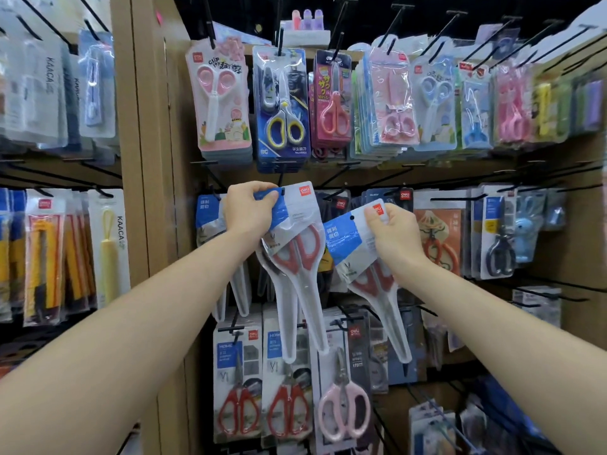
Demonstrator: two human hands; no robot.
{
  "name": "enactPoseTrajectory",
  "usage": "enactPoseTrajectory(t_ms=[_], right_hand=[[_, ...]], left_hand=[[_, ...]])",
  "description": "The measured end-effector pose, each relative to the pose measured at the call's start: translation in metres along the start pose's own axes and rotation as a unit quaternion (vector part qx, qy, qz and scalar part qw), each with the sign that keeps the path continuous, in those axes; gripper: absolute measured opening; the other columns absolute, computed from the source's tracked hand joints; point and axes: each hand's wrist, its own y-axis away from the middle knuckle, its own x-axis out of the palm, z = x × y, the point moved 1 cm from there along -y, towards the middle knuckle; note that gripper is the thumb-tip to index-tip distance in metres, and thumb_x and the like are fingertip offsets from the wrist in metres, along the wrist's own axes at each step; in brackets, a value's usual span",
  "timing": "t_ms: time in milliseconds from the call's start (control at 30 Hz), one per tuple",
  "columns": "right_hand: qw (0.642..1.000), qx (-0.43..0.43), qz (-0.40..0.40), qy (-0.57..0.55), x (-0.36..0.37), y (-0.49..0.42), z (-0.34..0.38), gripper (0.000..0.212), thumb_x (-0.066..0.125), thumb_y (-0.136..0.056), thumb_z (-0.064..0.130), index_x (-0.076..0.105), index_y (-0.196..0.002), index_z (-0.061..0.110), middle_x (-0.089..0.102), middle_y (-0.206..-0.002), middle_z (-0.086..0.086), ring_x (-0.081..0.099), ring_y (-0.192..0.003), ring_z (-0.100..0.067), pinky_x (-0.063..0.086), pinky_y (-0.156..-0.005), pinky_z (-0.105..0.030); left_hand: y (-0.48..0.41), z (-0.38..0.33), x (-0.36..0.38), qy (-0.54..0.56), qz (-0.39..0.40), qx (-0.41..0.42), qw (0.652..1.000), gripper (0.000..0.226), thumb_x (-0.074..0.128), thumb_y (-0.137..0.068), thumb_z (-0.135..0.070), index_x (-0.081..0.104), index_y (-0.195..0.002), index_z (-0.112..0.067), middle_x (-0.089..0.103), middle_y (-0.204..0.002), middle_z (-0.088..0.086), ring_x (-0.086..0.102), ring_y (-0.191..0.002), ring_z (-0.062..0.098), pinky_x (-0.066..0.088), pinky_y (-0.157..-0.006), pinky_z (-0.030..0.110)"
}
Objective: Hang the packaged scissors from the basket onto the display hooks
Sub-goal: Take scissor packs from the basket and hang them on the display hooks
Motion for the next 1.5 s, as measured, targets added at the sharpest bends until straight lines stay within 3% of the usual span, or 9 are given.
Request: enactPoseTrajectory(t_ms=[300,400,500,667,800,1133,1267,1400,1500], right_hand=[[0.996,0.065,0.027,-0.049,0.008,0.003,0.021,0.021,0.058,-0.084,0.024,0.058,-0.076,0.005,0.048,-0.075,-0.011,0.043,-0.07,-0.021,0.032,-0.064,-0.036],[0.989,0.121,0.026,-0.086,0.016,0.002,0.034,0.009,0.059,-0.09,0.016,0.059,-0.083,0.011,0.051,-0.08,-0.012,0.045,-0.075,-0.023,0.034,-0.067,-0.035],[0.983,0.152,0.034,-0.098,0.022,-0.001,0.044,0.012,0.056,-0.091,0.014,0.05,-0.08,0.013,0.043,-0.078,-0.007,0.04,-0.079,-0.023,0.031,-0.07,-0.034],[0.984,0.141,0.051,-0.096,0.038,-0.003,0.058,0.009,0.051,-0.09,0.001,0.05,-0.086,0.009,0.039,-0.081,-0.006,0.031,-0.069,-0.017,0.026,-0.065,-0.033],[0.989,0.104,0.057,-0.087,0.052,-0.005,0.057,0.032,0.051,-0.089,-0.002,0.04,-0.064,0.014,0.034,-0.068,-0.002,0.03,-0.063,-0.017,0.023,-0.058,-0.032],[0.993,0.061,0.083,-0.054,0.056,-0.012,0.048,0.028,0.047,-0.09,0.0,0.043,-0.067,0.015,0.047,-0.072,-0.005,0.042,-0.069,-0.02,0.032,-0.066,-0.032],[0.988,0.037,0.127,-0.075,0.063,-0.013,0.042,0.022,0.051,-0.086,-0.003,0.071,-0.082,0.005,0.069,-0.082,-0.008,0.061,-0.077,-0.023,0.048,-0.073,-0.038],[0.984,0.031,0.148,-0.09,0.069,-0.013,0.039,0.021,0.054,-0.08,0.003,0.07,-0.09,-0.004,0.072,-0.086,-0.013,0.065,-0.08,-0.026,0.052,-0.076,-0.043],[0.984,0.012,0.16,-0.081,0.071,-0.014,0.042,0.026,0.051,-0.092,-0.006,0.075,-0.095,0.005,0.077,-0.098,-0.014,0.071,-0.087,-0.025,0.058,-0.084,-0.044]], left_hand=[[0.01,0.008,-0.006,-0.132,-0.021,0.148,0.98,0.033,0.081,-0.086,-0.017,0.067,-0.115,-0.019,0.061,-0.119,0.003,0.056,-0.113,0.02,0.042,-0.09,0.03],[0.025,0.03,-0.011,-0.208,-0.042,0.279,0.937,0.029,0.082,-0.081,-0.019,0.07,-0.107,-0.024,0.053,-0.119,0.004,0.046,-0.113,0.026,0.045,-0.094,0.04],[0.038,0.053,-0.016,-0.278,0.058,0.393,0.875,0.017,0.076,-0.089,-0.033,0.077,-0.106,-0.034,0.059,-0.136,0.0,0.04,-0.127,0.031,0.033,-0.101,0.046],[0.046,0.073,-0.021,-0.384,0.182,0.349,0.835,0.052,0.061,-0.092,-0.066,0.06,-0.138,-0.042,0.029,-0.168,-0.002,0.012,-0.156,0.031,0.017,-0.121,0.049],[0.042,0.071,-0.02,-0.42,0.21,0.336,0.817,0.061,0.046,-0.096,-0.071,0.048,-0.15,-0.042,0.014,-0.173,0.001,-0.001,-0.16,0.027,0.007,-0.125,0.045],[0.031,0.078,-0.036,-0.445,0.263,0.347,0.783,0.077,0.061,-0.097,-0.057,0.023,-0.162,-0.041,0.003,-0.174,0.0,0.002,-0.16,0.025,0.024,-0.126,0.046],[0.041,0.091,-0.031,-0.467,0.271,0.311,0.782,0.076,0.052,-0.103,-0.053,0.006,-0.163,-0.047,-0.01,-0.173,-0.004,0.002,-0.16,0.023,0.02,-0.127,0.044],[0.041,0.087,-0.03,-0.455,0.268,0.29,0.798,0.065,0.047,-0.103,-0.048,0.017,-0.161,-0.047,-0.001,-0.174,-0.006,0.008,-0.157,0.027,0.018,-0.126,0.046],[0.043,0.084,-0.037,-0.291,0.228,0.258,0.893,0.054,0.056,-0.1,-0.025,0.048,-0.152,-0.035,0.036,-0.165,-0.009,0.032,-0.149,0.017,0.036,-0.119,0.047]])
